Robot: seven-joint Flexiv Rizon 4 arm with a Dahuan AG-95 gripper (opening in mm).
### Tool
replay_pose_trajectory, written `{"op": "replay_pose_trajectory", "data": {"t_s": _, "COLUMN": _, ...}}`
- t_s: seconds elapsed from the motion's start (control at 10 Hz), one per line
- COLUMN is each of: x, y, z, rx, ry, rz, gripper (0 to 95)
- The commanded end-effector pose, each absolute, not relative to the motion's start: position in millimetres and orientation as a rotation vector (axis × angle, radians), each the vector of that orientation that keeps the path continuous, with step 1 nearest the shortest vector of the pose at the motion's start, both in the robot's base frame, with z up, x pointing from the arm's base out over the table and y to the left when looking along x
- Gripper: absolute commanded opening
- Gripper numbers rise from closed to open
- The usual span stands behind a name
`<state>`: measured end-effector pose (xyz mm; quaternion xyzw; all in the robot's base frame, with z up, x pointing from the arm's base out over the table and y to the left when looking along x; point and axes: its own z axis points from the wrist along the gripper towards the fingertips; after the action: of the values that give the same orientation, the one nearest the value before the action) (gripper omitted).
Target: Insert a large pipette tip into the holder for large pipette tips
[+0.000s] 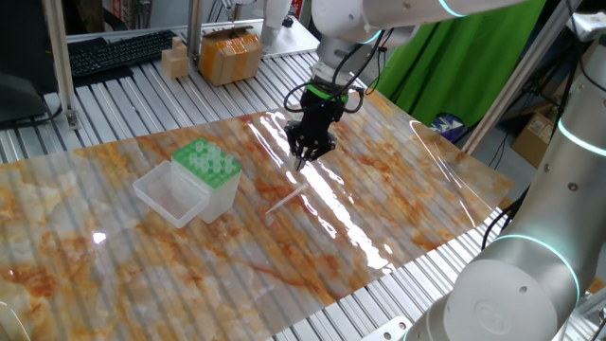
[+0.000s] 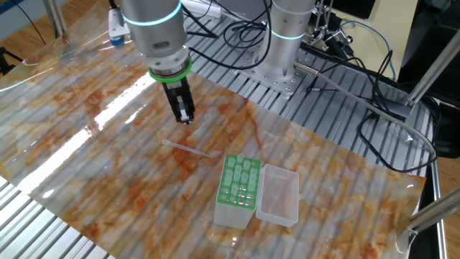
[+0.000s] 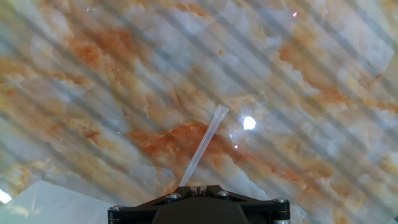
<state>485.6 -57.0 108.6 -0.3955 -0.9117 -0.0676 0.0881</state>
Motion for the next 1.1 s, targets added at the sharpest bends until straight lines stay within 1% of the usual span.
{"op": "replay_pose_trajectory", "data": {"t_s": 0.1, "x": 485.3, "y": -56.6, "z": 106.1, "rx": -1.197, "ry": -2.710, "rz": -0.191, "gripper": 0.0}}
{"op": "replay_pose_trajectory", "data": {"t_s": 1.1, "x": 483.5, "y": -56.3, "z": 102.5, "rx": -1.215, "ry": -2.702, "rz": -0.186, "gripper": 0.0}}
